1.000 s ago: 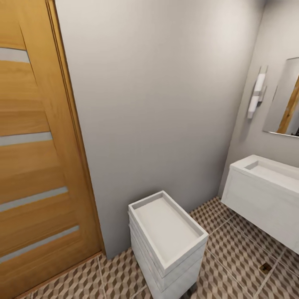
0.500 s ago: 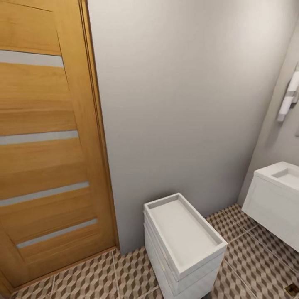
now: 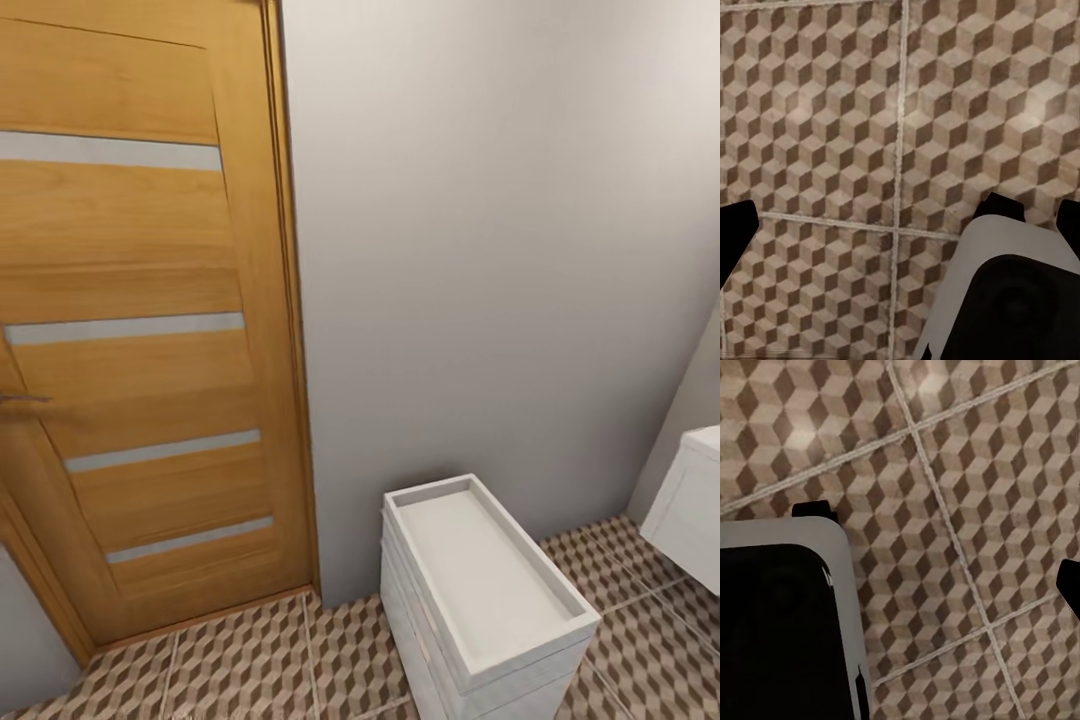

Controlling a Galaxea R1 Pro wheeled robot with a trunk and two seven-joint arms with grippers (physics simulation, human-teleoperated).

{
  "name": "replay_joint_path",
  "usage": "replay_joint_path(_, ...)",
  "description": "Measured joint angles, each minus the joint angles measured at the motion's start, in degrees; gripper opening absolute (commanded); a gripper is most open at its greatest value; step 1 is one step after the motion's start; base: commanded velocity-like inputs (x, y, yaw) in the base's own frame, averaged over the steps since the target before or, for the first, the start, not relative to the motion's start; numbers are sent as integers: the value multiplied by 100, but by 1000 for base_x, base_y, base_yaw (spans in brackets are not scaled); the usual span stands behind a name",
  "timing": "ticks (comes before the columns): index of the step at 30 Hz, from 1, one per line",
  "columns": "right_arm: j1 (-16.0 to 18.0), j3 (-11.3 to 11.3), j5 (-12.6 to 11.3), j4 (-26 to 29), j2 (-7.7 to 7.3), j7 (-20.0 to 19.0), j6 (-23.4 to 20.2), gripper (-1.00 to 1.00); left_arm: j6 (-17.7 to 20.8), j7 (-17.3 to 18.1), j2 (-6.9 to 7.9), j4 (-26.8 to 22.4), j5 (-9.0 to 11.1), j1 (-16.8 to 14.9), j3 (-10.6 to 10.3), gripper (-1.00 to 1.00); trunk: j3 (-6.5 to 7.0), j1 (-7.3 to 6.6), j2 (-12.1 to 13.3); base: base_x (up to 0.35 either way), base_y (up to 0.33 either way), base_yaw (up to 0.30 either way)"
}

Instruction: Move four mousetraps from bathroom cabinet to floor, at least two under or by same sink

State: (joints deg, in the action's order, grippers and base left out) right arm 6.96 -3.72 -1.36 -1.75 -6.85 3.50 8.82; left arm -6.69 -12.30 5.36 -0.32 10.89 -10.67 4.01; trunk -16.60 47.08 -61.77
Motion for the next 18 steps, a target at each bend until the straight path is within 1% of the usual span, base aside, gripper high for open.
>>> replay_joint_path(18,0,2,2,0,0,-4,2,100,8,5,2,0,-6,-1,0,100,0,0,0,0,0,281)
